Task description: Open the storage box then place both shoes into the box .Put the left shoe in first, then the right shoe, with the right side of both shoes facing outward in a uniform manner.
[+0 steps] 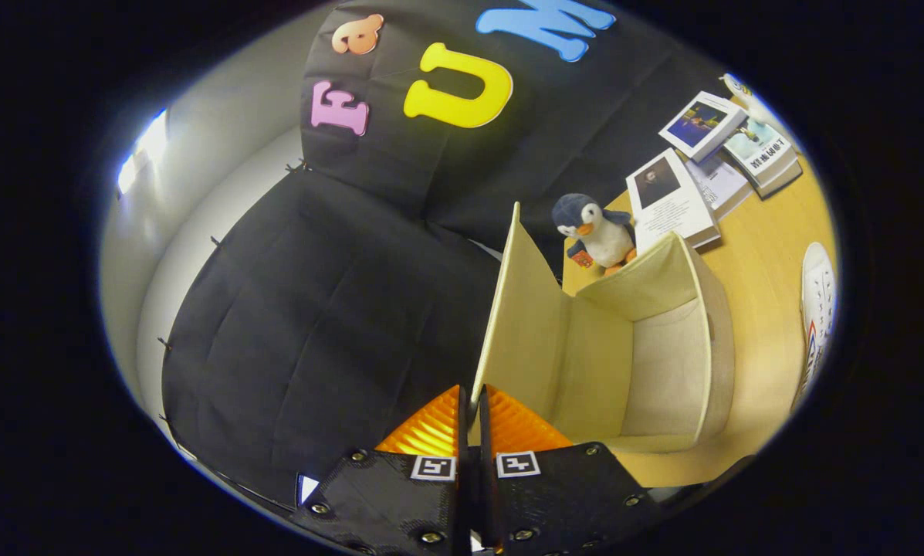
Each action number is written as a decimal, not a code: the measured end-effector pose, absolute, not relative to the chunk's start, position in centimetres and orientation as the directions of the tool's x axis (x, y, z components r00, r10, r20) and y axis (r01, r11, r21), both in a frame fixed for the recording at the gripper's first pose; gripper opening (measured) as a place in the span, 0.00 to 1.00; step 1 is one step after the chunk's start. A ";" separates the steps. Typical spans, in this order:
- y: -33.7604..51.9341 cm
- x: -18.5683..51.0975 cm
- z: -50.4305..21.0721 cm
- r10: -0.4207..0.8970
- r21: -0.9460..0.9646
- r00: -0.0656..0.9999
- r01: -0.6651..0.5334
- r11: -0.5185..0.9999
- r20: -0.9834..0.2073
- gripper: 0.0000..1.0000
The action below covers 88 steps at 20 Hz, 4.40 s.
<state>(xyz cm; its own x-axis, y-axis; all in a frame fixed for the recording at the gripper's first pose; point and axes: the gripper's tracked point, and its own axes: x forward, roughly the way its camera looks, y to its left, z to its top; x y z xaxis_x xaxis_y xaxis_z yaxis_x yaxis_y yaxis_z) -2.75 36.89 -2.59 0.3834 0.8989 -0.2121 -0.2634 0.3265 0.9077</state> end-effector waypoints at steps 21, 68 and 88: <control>47.5 -3.9 -1.9 0.899 0.663 0.315 -0.609 0.437 -0.304 0.96; 9.2 4.8 -27.4 0.341 0.310 0.509 -0.149 0.939 -0.790 0.96; 9.2 2.0 -35.0 0.363 0.379 0.303 -0.008 0.925 -0.881 0.67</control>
